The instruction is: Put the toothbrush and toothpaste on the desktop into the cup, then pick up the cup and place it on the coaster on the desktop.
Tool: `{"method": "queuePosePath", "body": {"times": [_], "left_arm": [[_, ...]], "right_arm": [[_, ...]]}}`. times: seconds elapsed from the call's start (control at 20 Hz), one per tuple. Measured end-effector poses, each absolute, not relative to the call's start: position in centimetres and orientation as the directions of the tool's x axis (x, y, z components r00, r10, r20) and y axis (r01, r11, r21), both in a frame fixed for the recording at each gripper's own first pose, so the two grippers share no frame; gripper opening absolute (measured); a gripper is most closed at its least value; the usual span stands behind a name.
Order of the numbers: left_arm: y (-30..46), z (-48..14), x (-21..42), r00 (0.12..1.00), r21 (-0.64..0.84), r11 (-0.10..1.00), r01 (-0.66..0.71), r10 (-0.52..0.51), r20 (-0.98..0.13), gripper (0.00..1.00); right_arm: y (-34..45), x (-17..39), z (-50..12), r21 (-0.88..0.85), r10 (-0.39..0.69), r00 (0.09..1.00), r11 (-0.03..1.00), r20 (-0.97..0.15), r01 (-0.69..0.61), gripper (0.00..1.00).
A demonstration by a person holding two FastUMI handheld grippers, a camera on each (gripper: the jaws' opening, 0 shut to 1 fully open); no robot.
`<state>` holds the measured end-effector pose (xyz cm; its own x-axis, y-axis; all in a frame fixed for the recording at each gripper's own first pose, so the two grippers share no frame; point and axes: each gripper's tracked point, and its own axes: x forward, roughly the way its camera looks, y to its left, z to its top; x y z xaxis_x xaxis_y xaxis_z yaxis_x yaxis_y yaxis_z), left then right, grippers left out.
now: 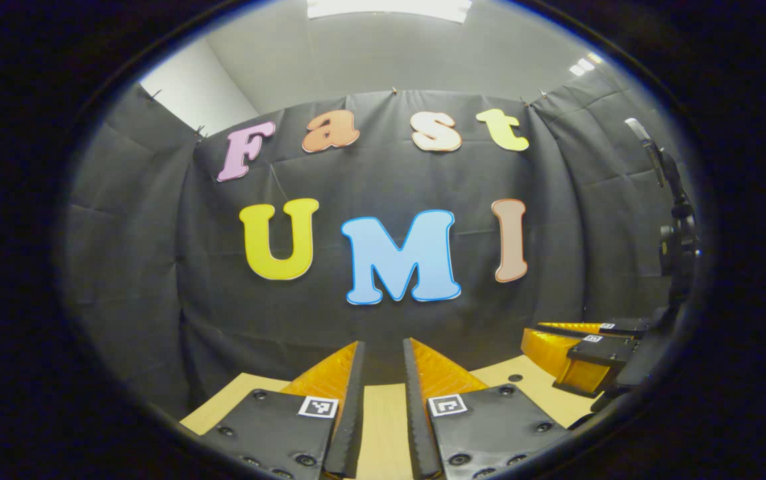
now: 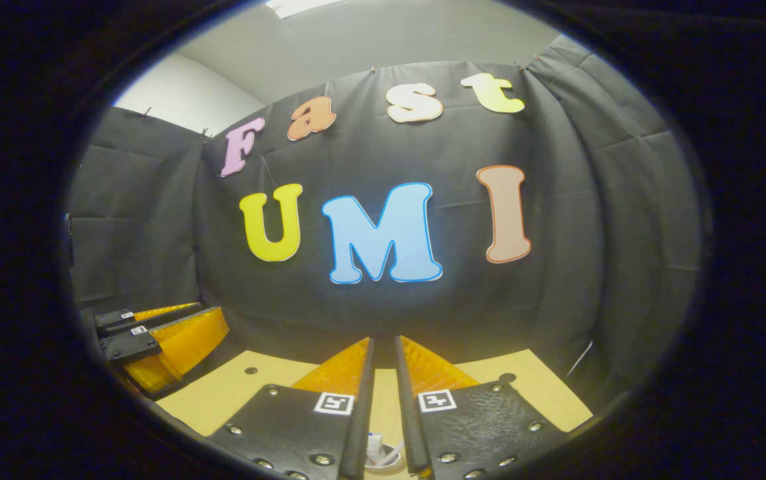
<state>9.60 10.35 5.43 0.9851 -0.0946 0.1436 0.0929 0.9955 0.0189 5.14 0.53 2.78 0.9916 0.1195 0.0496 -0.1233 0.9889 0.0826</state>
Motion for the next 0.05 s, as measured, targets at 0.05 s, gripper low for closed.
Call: {"method": "queuePosePath", "body": {"times": [0.05], "left_arm": [[10.23, 5.33, 9.74, 0.984, 0.014, 0.995, 0.095, -0.096, 0.148, 0.44]], "right_arm": [[0.69, 5.14, 2.99, 0.081, 0.114, 0.992, 0.990, 0.053, -0.118, 0.28]]}}
